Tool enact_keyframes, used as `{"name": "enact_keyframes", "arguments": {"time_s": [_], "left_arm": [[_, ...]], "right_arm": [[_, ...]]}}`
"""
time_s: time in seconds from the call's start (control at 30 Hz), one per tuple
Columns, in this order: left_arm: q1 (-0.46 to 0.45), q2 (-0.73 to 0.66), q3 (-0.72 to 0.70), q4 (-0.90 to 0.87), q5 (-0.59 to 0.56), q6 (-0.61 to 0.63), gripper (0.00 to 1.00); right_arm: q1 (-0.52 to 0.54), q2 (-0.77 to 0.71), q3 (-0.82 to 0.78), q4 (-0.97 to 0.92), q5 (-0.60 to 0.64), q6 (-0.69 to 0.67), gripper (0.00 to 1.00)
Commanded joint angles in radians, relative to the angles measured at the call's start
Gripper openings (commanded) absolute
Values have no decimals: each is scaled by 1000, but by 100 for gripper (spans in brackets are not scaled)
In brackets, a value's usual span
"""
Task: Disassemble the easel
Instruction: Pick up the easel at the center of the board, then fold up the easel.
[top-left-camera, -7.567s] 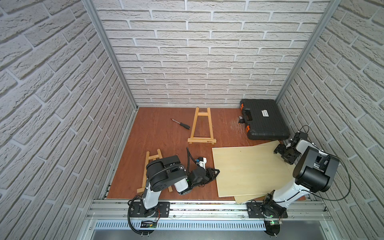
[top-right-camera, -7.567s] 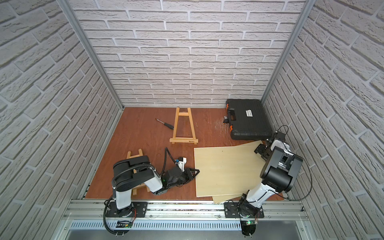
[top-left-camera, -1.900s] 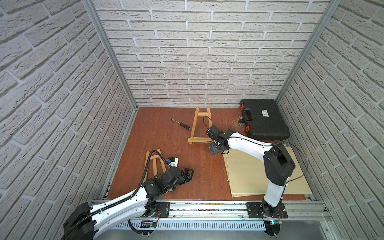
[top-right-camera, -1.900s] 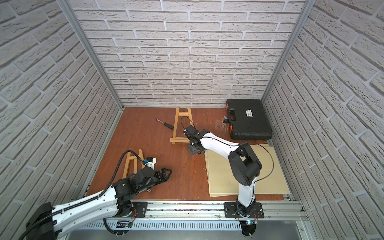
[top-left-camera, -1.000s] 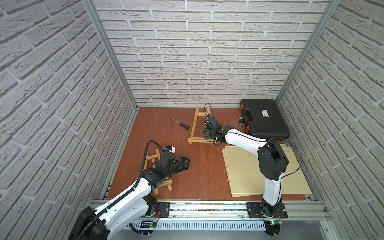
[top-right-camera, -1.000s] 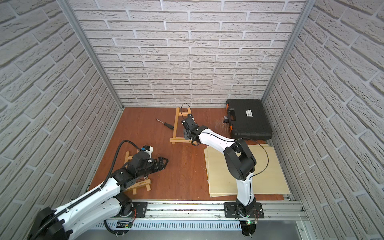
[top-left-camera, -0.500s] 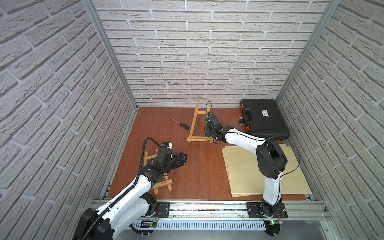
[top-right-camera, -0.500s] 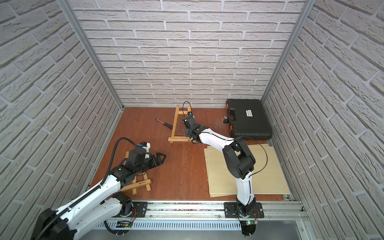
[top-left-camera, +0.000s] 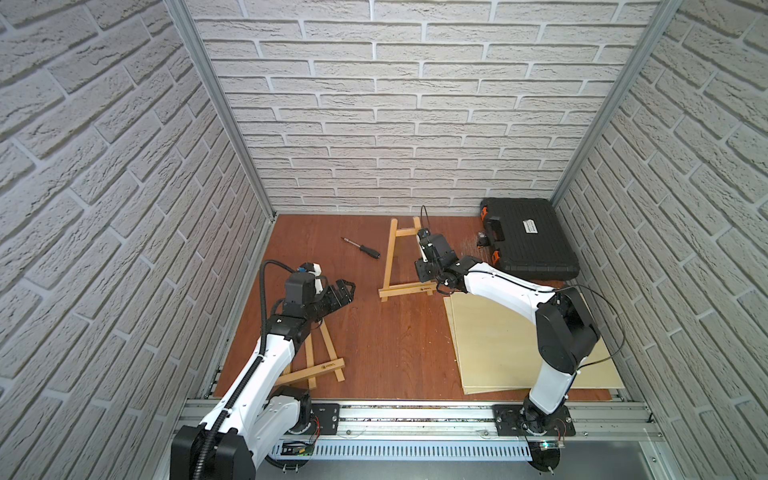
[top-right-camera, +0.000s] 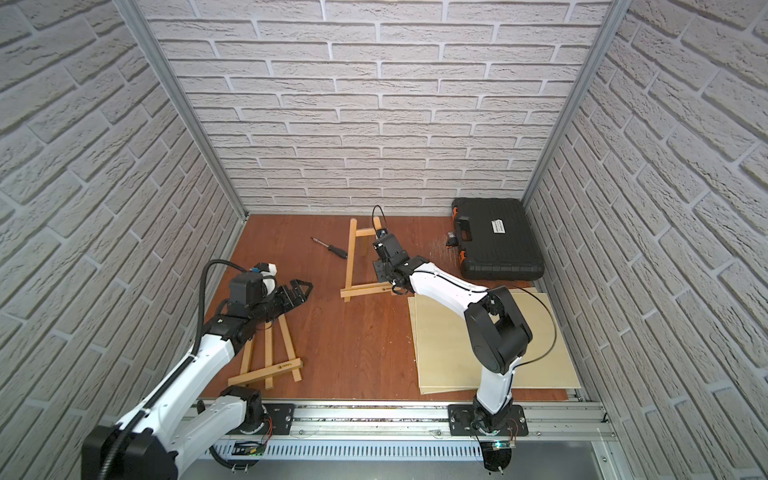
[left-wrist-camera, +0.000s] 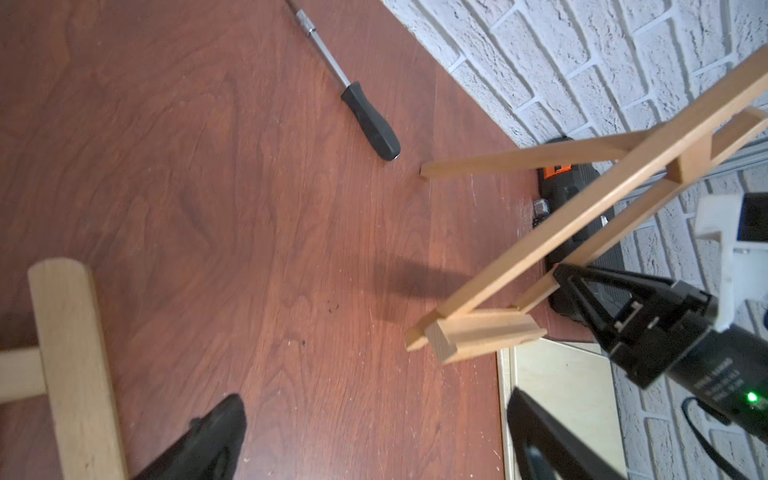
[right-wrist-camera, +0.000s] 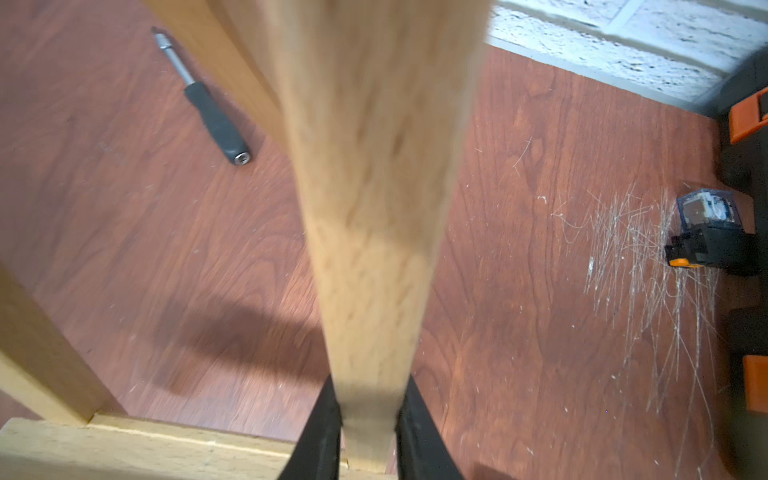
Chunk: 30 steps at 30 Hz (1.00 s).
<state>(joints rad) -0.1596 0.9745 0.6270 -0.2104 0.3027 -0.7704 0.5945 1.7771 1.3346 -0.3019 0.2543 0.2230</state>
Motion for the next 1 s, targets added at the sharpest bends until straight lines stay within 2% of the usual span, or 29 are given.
{"name": "enact_keyframes", "arguments": {"time_s": [0.0, 0.27, 0.4, 0.57, 0.77, 0.97], "left_arm": [[26, 65, 58, 76, 97, 71, 98], [40, 208, 92, 248, 257, 158, 98], [38, 284, 91, 366, 358, 145, 98], [21, 337, 127, 432, 416, 169, 98], [-99, 383, 226, 370, 441, 295, 96], [-165, 408, 220, 466, 477, 280, 86]], "right_arm": [[-1, -94, 2, 30, -77, -17, 8], [1, -216, -28, -44, -203, -43, 8], [2, -264, -31, -78, -271, -56, 8], [3, -301, -25, -98, -335, -50, 8], [11, -315, 4, -112, -397, -39, 8], [18, -335, 16, -132, -415, -36, 8]]}}
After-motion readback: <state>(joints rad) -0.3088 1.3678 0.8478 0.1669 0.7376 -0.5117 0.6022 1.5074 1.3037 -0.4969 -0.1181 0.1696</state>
